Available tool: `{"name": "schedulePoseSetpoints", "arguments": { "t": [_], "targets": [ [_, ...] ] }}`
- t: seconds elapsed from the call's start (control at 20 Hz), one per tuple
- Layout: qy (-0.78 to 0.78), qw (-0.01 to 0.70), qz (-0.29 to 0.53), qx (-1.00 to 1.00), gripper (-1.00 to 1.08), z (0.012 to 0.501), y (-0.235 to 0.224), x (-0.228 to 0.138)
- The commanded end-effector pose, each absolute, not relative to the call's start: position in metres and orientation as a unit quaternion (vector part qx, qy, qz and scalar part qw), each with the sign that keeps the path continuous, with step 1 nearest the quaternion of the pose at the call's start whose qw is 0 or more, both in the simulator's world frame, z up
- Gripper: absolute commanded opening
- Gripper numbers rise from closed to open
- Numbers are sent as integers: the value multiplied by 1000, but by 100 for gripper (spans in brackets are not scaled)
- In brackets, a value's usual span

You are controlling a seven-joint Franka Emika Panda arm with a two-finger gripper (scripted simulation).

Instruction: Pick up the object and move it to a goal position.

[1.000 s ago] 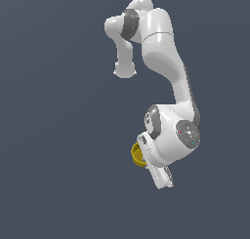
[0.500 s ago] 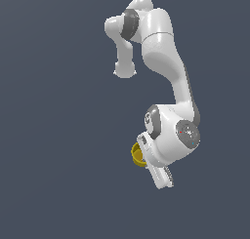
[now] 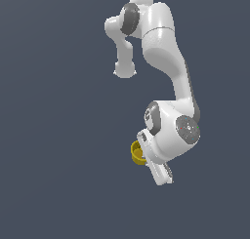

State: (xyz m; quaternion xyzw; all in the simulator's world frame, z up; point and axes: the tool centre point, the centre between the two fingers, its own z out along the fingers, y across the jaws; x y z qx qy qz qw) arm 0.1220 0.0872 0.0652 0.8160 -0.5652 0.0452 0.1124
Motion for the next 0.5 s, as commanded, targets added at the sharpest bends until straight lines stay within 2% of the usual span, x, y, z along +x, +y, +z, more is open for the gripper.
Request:
{"name": "schedulePoseSetpoints", "arguments": {
  "t": [0.0, 0.45],
  "targets": [
    [-565, 111, 46, 816, -100, 73, 87, 119],
    [-565, 111, 46, 816, -100, 107, 85, 91]
  ]
}}
